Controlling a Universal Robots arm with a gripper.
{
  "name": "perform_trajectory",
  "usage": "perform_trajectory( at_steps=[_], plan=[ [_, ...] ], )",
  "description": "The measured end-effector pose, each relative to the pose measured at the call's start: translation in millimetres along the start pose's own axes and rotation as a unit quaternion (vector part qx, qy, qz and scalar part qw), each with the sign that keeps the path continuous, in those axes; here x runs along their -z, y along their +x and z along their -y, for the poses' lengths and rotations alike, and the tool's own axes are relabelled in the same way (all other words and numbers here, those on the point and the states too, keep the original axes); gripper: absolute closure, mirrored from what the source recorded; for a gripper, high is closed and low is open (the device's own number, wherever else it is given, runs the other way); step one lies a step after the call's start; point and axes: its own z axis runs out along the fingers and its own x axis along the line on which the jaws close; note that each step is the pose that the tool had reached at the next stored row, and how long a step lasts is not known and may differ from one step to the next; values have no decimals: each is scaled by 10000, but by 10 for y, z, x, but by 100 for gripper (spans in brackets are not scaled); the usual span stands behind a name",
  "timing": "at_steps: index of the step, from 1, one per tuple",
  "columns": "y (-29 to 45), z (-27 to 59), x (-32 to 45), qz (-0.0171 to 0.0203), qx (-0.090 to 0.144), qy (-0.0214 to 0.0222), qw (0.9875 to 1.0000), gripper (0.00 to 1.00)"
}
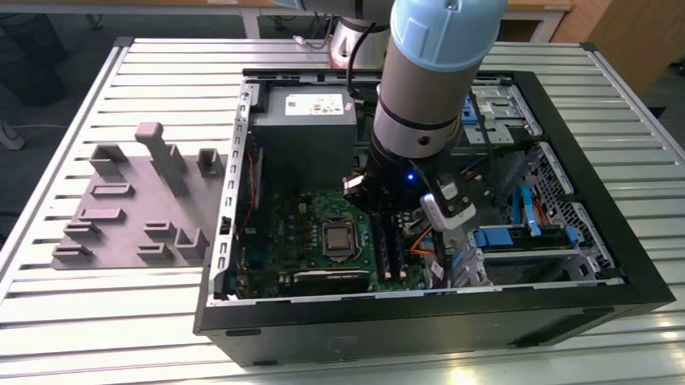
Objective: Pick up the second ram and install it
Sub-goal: 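Press down the second ram until it locks into place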
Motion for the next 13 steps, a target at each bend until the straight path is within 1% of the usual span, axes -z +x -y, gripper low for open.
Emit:
perform_trajectory(
  at_steps=[2,3,7,13],
  plan=[
    [0,-4,33,3,0,-11,10000,89],
    [1,-3,66,-1,0,1,10000,89],
    [3,-4,158,-3,0,6,10000,89],
    [3,-5,170,-2,0,5,10000,89]
  ],
)
